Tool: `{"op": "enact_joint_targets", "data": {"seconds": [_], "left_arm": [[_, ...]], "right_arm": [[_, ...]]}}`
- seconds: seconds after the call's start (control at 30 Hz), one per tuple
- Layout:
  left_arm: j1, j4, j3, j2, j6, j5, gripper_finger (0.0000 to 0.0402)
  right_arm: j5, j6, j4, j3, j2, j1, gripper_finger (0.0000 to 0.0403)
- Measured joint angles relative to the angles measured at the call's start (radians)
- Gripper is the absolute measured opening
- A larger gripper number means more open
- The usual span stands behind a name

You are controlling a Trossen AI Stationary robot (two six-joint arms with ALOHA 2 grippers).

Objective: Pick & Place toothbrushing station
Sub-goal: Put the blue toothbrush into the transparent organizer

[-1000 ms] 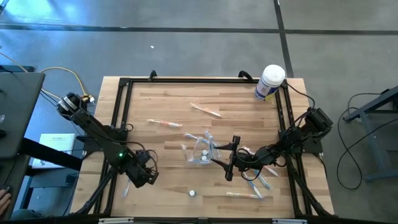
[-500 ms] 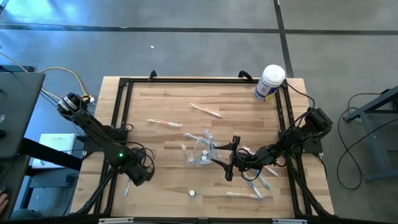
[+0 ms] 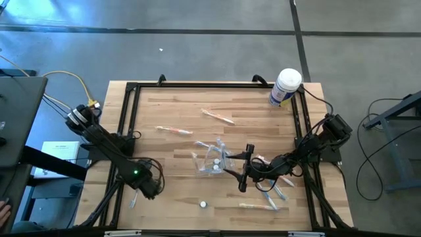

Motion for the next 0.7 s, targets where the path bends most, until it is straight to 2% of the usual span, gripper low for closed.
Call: {"op": "enact_joint_targets", "data": {"seconds": [0.27,0.43,0.7], "left_arm": [[-0.025,0.001,0.000,0.052,-0.022,-0.020,0.0160],[-0.048,0.009,0.000,0.103,-0.072,0.006,0.0160],[-0.070,0.070,0.003,0.168,-0.055,0.015,0.0158]], "right_arm": [[0.000,0.000,0.000,0.000,0.000,0.000,0.0221],[0.000,0.000,0.000,0.000,0.000,0.000,0.0221],[-0.025,0.000,0.000,0.000,0.000,0.000,0.0221]]}}
